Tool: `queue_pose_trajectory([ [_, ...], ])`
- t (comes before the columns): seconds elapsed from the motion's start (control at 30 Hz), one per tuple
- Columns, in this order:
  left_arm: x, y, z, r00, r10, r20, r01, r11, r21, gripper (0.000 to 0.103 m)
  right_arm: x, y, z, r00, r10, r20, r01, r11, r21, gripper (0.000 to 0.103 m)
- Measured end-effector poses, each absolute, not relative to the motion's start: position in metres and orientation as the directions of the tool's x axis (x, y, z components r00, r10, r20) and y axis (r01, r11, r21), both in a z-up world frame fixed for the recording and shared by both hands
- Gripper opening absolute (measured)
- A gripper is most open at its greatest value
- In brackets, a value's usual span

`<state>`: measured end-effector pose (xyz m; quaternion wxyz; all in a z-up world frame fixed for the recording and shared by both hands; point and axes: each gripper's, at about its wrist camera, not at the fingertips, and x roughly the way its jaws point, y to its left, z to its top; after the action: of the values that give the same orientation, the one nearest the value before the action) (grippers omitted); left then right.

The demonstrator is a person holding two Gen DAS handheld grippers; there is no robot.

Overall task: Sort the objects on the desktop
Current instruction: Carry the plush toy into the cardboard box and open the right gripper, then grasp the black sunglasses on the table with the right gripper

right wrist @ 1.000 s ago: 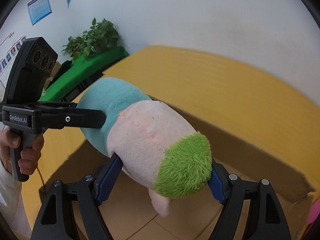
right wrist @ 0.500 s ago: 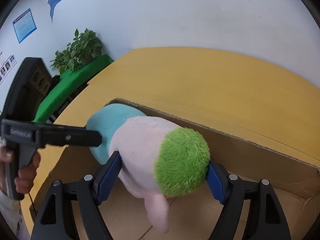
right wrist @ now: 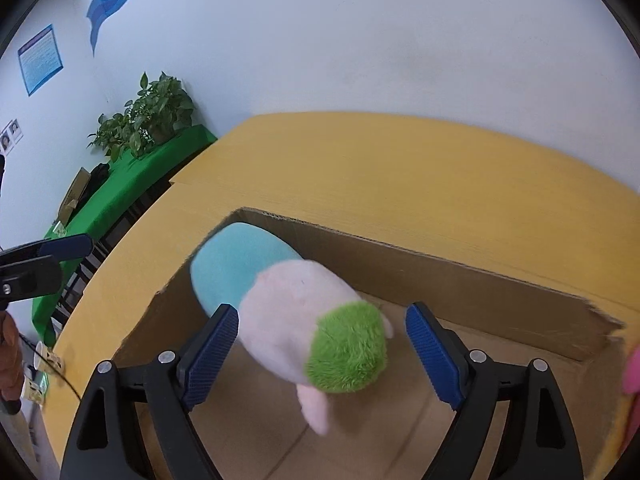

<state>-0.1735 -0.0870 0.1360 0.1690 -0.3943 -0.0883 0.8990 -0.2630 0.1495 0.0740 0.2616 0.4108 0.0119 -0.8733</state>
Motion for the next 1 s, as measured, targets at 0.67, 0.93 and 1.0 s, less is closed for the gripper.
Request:
queue_pose_trajectory([
  [0.67, 0.01, -0.015, 0.142, -0.639, 0.462, -0.615, -0.422, -0.879, -0.222, 0.081, 0.102, 0.311, 0.14, -0.718, -0.271, -0.642, 0.324, -0.945, 0.037, 0.103],
  [0.93, 0.054, 0.071, 0.058, -0.343, 0.601, -0.722, -0.516, -0.763, -0.389, 0.081, 0.163, 0.33, 0.011, -0.516, -0.254, -0.818, 0.25, -0.958, 0.14, 0.103],
  [1.0, 0.064, 0.094, 0.04, -0.272, 0.629, -0.728, -0.526, -0.731, -0.434, 0.081, 0.171, 0.329, -0.01, -0.5, -0.213, -0.839, 0.243, -0.965, 0.1, 0.102],
])
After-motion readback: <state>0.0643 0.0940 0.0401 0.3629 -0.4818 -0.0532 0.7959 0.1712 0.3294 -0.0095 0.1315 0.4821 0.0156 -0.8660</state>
